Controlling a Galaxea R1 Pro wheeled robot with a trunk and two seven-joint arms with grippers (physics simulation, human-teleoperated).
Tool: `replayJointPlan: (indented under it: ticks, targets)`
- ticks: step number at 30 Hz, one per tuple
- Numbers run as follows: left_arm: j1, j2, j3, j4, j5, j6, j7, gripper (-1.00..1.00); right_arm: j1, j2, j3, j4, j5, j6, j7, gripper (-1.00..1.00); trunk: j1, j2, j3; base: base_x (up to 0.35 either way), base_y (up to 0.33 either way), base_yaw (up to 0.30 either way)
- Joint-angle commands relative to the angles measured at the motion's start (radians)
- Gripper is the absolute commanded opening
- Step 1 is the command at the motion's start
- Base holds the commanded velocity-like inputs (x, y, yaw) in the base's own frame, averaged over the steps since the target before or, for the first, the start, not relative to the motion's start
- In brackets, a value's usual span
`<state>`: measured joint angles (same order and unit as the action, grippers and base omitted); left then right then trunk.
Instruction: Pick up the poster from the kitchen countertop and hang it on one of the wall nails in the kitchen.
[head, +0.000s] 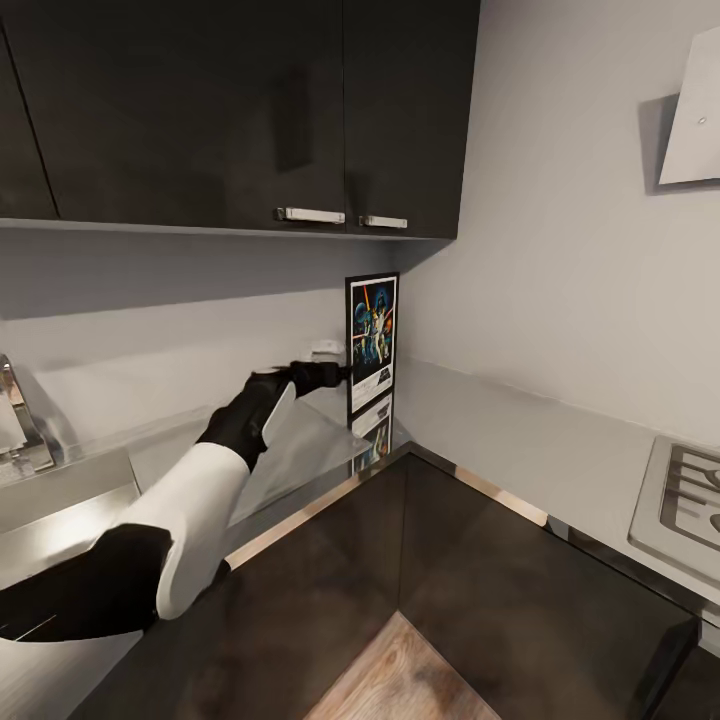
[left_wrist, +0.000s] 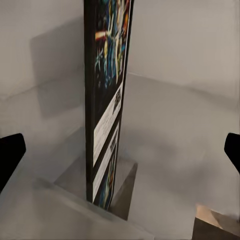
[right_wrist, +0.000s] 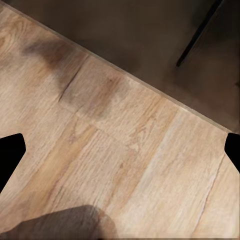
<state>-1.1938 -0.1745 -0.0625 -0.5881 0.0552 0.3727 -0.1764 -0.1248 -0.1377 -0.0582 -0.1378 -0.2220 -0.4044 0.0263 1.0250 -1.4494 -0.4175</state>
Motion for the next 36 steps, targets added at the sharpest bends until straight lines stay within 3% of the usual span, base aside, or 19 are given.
replayJointPlan:
  ticks: [1,6,10,16,24,30,36]
  targets:
    - [-0.001,0.000,0.000,0.002,0.006,-0.002,0.000,1.00,0.000,0.000,-0.006,0.002,0.000,-0.003,0.003,1.00,0.000,-0.001,-0.001,0.000,0.000,0.000]
    - [-0.029,0.000,0.025,0.030,0.007,-0.002,0.027,1.00,-0.001,0.027,0.006,0.030,0.028,0.001,0.003,1.00,0.000,-0.001,-0.001,0.000,0.000,0.000]
    - [-0.052,0.000,0.025,0.035,0.007,-0.002,0.027,1.00,-0.001,0.027,0.006,0.031,0.051,0.001,0.003,1.00,0.000,-0.001,-0.001,0.000,0.000,0.000]
    - [-0.085,0.000,0.025,0.035,0.007,-0.002,0.027,1.00,-0.001,0.027,0.006,0.031,0.053,0.001,0.003,1.00,0.000,-0.001,-0.001,0.000,0.000,0.000]
    - [-0.085,0.000,0.025,0.035,0.007,-0.002,0.027,1.00,-0.001,0.027,0.006,0.031,0.053,0.001,0.003,1.00,0.000,-0.001,-0.001,0.000,0.000,0.000]
    - [-0.051,0.004,0.007,0.001,0.008,-0.008,0.016,1.00,-0.001,0.016,0.006,0.034,0.019,0.001,0.003,1.00,0.000,-0.001,-0.001,0.136,-0.029,0.000]
    - [-0.003,0.006,0.004,-0.034,0.008,-0.008,0.014,1.00,-0.001,0.015,0.007,0.037,0.014,0.001,0.003,1.00,0.000,-0.001,-0.001,0.123,-0.017,0.000]
